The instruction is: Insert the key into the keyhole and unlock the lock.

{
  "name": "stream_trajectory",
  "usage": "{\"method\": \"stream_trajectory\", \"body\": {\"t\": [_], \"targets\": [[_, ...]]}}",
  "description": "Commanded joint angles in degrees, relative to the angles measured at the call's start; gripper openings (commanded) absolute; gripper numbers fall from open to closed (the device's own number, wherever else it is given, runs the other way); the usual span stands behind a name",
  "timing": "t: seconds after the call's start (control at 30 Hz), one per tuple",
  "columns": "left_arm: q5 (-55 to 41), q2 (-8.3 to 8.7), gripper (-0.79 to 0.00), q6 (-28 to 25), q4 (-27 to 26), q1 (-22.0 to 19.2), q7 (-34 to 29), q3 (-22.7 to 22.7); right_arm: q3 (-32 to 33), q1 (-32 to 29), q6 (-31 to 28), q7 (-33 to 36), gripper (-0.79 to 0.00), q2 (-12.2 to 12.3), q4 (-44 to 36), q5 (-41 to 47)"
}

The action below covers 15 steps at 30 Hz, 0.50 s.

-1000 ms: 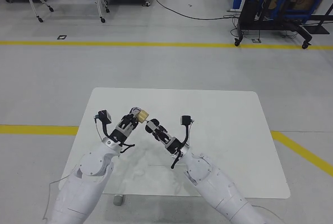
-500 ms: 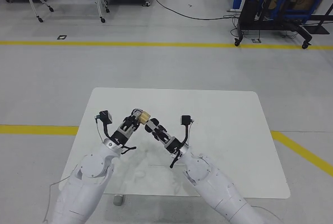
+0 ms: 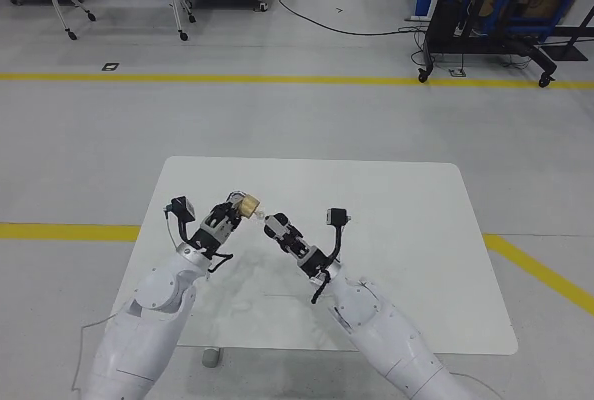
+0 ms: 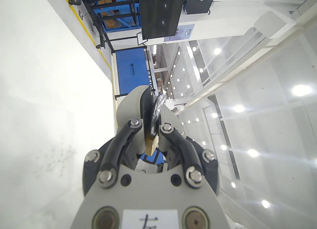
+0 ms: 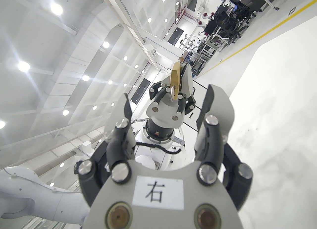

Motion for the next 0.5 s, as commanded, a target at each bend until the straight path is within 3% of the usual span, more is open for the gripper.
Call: {"method": "stream_trajectory", "body": {"t": [0.0, 0.03, 0.1, 0.23, 0.47], "targets": [[-2.9, 0.02, -0.785, 3.1, 0.7, -0.6, -2.7, -0.4, 0.7, -0.4, -2.4, 0.6, -0.046, 0.2, -0.4, 0.8], [-5.9, 0.0, -0.785, 5.6, 1.3, -1.2, -5.6, -0.4, 1.0, -0.6, -4.5, 1.3, -0.422, 0.3, -0.7, 1.3], [-13.0, 0.03, -0.785, 11.5, 4.5, -3.3, -12.0, -1.2, 1.8, -1.1, -9.7, 2.7, -0.785, 0.7, -1.3, 1.8], [-20.1, -0.07, -0.785, 17.6, 11.9, -7.8, -19.5, -1.9, 2.3, -1.6, -16.5, 7.5, -0.785, 1.4, -1.8, 3.8], [-22.1, -0.21, -0.785, 22.0, 17.9, -11.8, -26.6, -0.6, 0.5, 1.6, -17.4, 16.4, -0.785, 1.9, 0.4, 6.1]]}}
